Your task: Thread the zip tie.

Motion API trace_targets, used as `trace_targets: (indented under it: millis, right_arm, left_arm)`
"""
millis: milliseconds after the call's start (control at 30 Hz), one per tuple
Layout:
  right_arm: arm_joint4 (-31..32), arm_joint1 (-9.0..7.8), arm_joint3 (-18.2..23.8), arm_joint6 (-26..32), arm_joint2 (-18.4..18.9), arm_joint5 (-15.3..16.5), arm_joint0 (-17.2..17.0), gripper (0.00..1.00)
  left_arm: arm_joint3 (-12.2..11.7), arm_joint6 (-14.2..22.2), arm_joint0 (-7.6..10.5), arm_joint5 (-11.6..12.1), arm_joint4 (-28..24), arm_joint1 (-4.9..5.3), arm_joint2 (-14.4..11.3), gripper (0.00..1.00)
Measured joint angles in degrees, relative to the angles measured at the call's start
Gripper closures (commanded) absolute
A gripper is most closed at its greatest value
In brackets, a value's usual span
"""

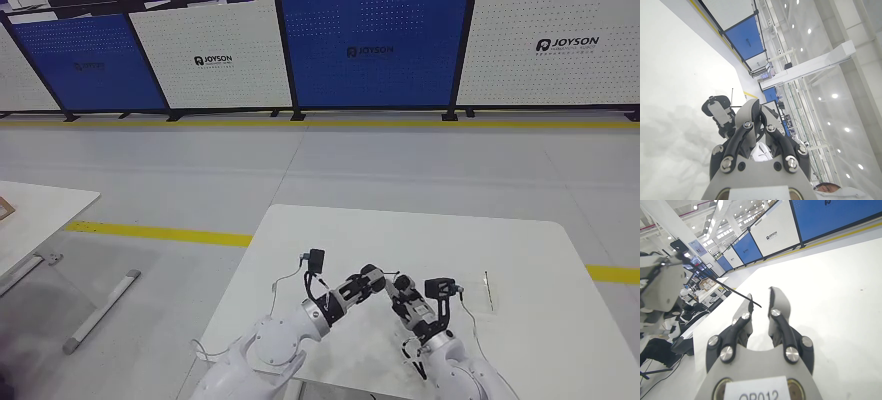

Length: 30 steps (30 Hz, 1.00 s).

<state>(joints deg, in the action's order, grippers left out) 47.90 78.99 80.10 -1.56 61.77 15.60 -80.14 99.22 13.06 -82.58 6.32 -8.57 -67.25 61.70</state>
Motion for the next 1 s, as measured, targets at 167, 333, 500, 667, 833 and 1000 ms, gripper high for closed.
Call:
trace_targets:
  millis: [167,333,500,667,833,1000]
  right_arm:
    - [-2.25,-0.48,2.11,-2.54,2.35,2.97,-2.02,0.00]
    - [-5.20,-1.62,7.62,-7.73,6.27,3.92,-6.79,0.00]
    - [-6.73,-3.30,13.87,-12.45,9.26,3.88,-12.12,0.00]
    - [-7.50,-4.45,15.97,-12.25,10.59,3.88,-14.56,0.00]
    - [-7.48,-4.42,15.91,-12.41,10.56,3.88,-14.49,0.00]
    - [-7.49,-4.42,15.91,-12.39,10.55,3.88,-14.50,0.00]
  left_arm:
    - [-0.56,0.32,0.18,-0.36,-2.10,-0.10,0.25,1.00]
    - [-0.94,0.06,-0.07,-0.37,-2.77,-0.07,1.00,1.00]
    - [-1.58,-0.33,-0.47,-0.36,-3.31,0.00,1.90,1.00]
    - [-2.29,-3.85,-0.82,-0.37,-2.62,-0.25,1.62,1.00]
    - [-2.28,-3.79,-0.81,-0.32,-2.58,-0.26,1.55,1.00]
    - [-2.28,-3.79,-0.81,-0.33,-2.59,-0.26,1.56,1.00]
